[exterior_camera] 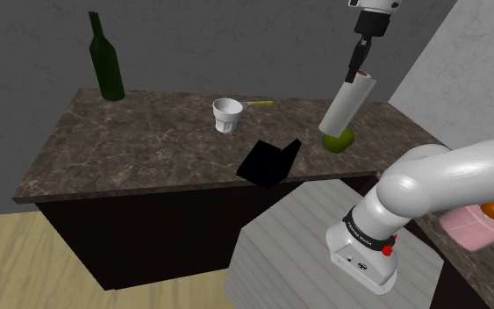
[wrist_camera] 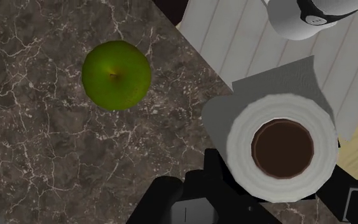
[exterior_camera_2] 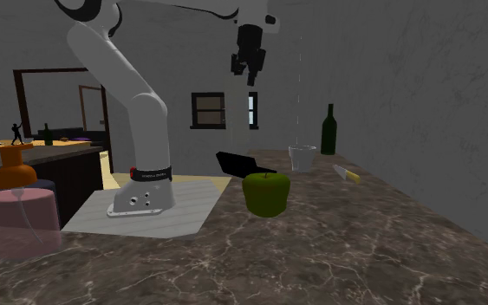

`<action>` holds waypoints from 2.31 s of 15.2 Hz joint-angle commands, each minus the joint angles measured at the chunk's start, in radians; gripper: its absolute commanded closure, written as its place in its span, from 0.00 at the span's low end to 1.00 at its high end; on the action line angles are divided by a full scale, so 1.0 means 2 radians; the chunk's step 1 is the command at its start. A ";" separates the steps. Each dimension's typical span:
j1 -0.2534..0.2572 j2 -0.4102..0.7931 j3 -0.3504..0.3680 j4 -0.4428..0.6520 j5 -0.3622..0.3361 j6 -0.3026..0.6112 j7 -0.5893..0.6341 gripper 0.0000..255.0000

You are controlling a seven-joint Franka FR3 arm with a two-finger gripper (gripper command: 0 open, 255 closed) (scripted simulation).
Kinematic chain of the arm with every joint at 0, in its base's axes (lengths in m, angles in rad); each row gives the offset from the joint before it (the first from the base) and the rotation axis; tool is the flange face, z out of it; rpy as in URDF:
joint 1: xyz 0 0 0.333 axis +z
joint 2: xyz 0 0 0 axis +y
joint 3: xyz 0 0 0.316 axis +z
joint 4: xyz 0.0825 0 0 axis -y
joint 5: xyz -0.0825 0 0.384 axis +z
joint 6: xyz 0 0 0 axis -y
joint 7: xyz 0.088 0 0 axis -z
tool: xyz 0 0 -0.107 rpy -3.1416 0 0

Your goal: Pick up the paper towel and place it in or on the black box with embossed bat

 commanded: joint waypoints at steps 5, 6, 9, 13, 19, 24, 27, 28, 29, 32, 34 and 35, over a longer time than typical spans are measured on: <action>0.021 0.026 0.046 0.051 0.038 -0.029 0.052 1.00; 0.025 0.033 0.054 0.062 0.045 -0.034 0.062 1.00; 0.036 0.055 0.079 0.098 0.064 -0.048 0.093 1.00; 0.049 0.091 0.110 0.153 0.086 -0.067 0.135 1.00; 0.060 0.119 0.135 0.179 0.101 -0.063 0.169 1.00; 0.060 0.108 0.135 0.135 0.102 -0.030 0.168 1.00; 0.060 0.103 0.136 0.110 0.102 -0.010 0.167 1.00; 0.060 0.101 0.136 0.102 0.102 -0.004 0.166 1.00; 0.060 0.100 0.136 0.094 0.102 0.003 0.166 1.00; 0.060 0.096 0.136 0.070 0.102 0.023 0.165 1.00; 0.060 0.094 0.136 0.055 0.102 0.036 0.165 1.00; 0.060 0.093 0.137 0.048 0.102 0.042 0.164 1.00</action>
